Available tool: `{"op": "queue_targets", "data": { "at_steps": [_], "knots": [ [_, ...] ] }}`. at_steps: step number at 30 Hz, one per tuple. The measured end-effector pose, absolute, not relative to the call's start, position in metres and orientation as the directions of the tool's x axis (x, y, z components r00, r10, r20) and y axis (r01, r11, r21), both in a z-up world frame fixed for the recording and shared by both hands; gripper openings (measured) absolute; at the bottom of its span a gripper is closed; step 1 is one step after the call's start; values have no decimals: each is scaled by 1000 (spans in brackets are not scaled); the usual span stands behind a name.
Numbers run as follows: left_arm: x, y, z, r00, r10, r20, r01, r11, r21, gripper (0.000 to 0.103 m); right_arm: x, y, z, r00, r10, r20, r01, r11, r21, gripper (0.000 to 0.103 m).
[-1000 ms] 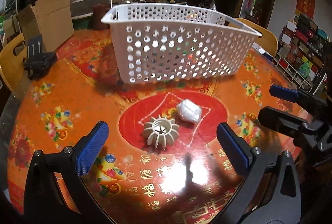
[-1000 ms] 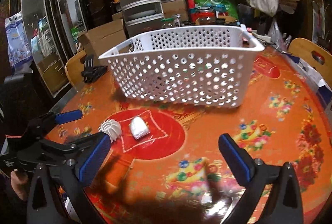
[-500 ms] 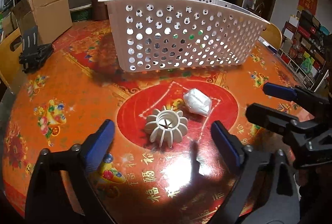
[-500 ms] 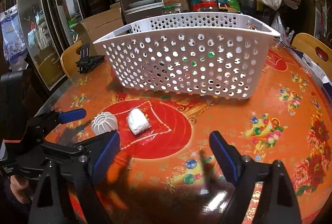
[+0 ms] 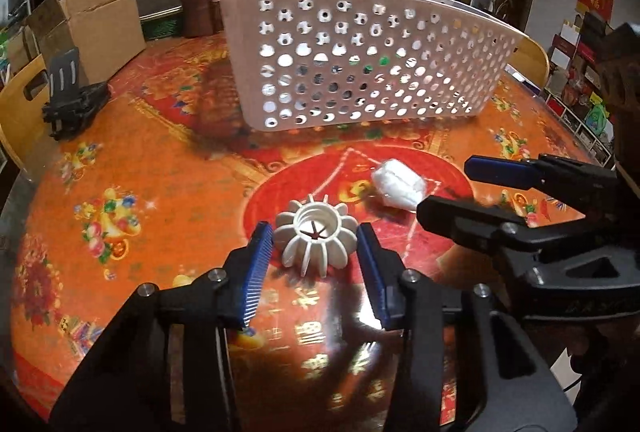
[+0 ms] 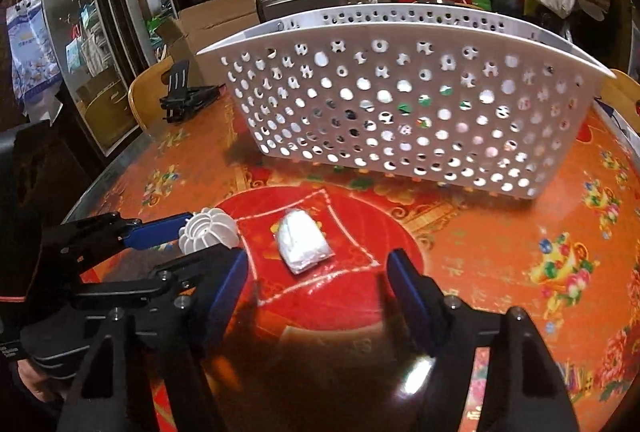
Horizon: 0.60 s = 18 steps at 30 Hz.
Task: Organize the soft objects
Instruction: 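Grasp the white ribbed plastic piece with the left tool while the right tool grasps the foil packet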
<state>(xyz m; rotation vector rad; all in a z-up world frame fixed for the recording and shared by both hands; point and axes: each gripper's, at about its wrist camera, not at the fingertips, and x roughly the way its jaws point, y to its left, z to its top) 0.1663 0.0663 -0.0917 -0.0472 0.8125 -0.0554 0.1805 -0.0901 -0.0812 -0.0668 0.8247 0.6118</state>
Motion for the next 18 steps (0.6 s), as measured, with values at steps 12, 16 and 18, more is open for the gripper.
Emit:
{"op": "queue_targets", "data": {
  "at_steps": [12, 16, 18],
  "knots": [
    [160, 91, -91, 699, -72, -712, -11, 994, -112, 41, 193, -67, -88, 497, 455, -739, -540, 829, 148, 56],
    [160, 89, -91, 698, -76, -712, -7, 994, -113, 41, 195, -59, -88, 491, 442, -751, -546, 828, 130, 54],
    [160, 89, -92, 696, -78, -714, -7, 993, -115, 41, 196, -55, -91, 488, 428, -761, -541, 832, 120, 51]
  ]
}}
